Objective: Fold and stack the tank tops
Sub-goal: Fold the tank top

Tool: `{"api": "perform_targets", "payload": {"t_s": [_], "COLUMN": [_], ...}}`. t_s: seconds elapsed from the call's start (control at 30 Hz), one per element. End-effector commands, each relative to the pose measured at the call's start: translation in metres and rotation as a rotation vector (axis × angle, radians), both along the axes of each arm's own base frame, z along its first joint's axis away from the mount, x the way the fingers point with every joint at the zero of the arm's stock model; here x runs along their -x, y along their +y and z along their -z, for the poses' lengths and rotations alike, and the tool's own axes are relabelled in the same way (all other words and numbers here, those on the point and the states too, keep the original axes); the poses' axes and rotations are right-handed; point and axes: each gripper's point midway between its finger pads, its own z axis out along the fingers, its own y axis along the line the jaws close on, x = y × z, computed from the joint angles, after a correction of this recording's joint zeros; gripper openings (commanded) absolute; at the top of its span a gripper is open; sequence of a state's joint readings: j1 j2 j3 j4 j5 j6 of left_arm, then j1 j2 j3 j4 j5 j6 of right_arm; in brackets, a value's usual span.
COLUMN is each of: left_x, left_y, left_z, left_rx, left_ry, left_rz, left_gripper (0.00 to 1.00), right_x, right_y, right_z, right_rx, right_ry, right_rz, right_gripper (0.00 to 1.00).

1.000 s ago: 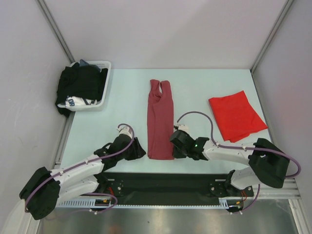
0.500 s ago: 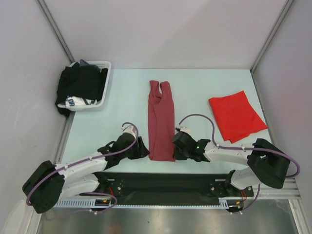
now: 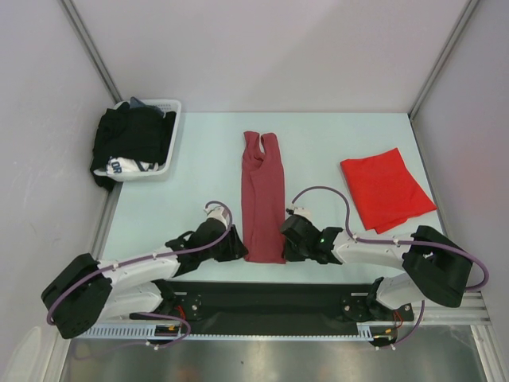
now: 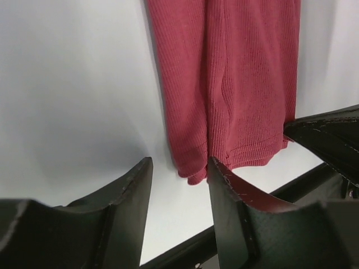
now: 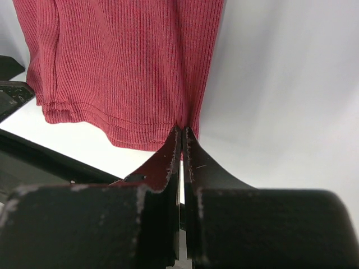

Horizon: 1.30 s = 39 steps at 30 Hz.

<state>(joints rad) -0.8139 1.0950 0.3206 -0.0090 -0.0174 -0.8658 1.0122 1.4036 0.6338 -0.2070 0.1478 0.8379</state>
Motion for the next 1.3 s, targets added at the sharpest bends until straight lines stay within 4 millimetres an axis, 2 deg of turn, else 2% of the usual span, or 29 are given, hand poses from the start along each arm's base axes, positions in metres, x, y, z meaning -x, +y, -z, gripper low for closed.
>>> {"api": "perform_targets", "payload": {"t_s": [0.0,0.03,0.07,0.17,0.2,0.23,0.47,0.7,0.73,0.83,0.9,1.0,1.27], "left_x": [-0.002,-0.001,0.001,0.003,0.005,0.005,0.006,0.016,0.017,0.02,0.022,0.023,0.025], "left_y": [-0.015,-0.015,-0.014,-0.019,-0.019,-0.019,-0.006,0.0,-0.002,0.0,0.0,0.002,0.004], "left_z": [-0.007,-0.006,-0.002,-0.002,0.001,0.001,-0.001,0.014,0.014,0.019,0.019,0.017,0.014], "left_rx": [0.037,0.039,0.045,0.069,0.065,0.064,0.027,0.024,0.035,0.031,0.033,0.037,0.035], "left_ry": [-0.003,0.001,0.003,0.003,0.01,0.012,-0.004,0.022,0.022,0.039,0.04,0.036,0.031], "left_rz": [0.011,0.008,0.006,0.008,0.012,0.012,-0.015,-0.005,-0.001,0.004,0.009,0.006,0.013], "left_gripper": [0.44,0.42,0.35,0.22,0.05,0.0,0.0,0.0,0.0,0.0,0.0,0.0,0.0], "right_x": [-0.002,-0.003,-0.003,-0.002,-0.002,-0.001,0.003,0.011,0.013,0.016,0.018,0.018,0.024], "right_y": [0.004,0.004,0.004,0.004,0.004,0.003,-0.004,-0.005,-0.004,-0.005,-0.005,-0.007,-0.01], "right_z": [-0.003,-0.003,-0.004,-0.003,-0.003,-0.002,-0.001,0.005,0.006,0.004,0.001,-0.001,0.004], "right_rx": [-0.017,-0.018,-0.019,-0.018,-0.017,-0.017,-0.007,-0.007,-0.006,-0.003,-0.014,-0.022,-0.016], "right_ry": [-0.004,-0.004,-0.007,-0.004,-0.003,-0.001,0.004,0.025,0.027,0.027,0.022,0.019,0.041], "right_rz": [0.006,0.006,0.005,0.006,0.005,0.007,0.005,-0.007,-0.014,-0.021,-0.022,-0.023,-0.032], "right_gripper": [0.01,0.01,0.01,0.01,0.01,0.01,0.01,0.05,0.07,0.42,0.48,0.52,0.52]}}
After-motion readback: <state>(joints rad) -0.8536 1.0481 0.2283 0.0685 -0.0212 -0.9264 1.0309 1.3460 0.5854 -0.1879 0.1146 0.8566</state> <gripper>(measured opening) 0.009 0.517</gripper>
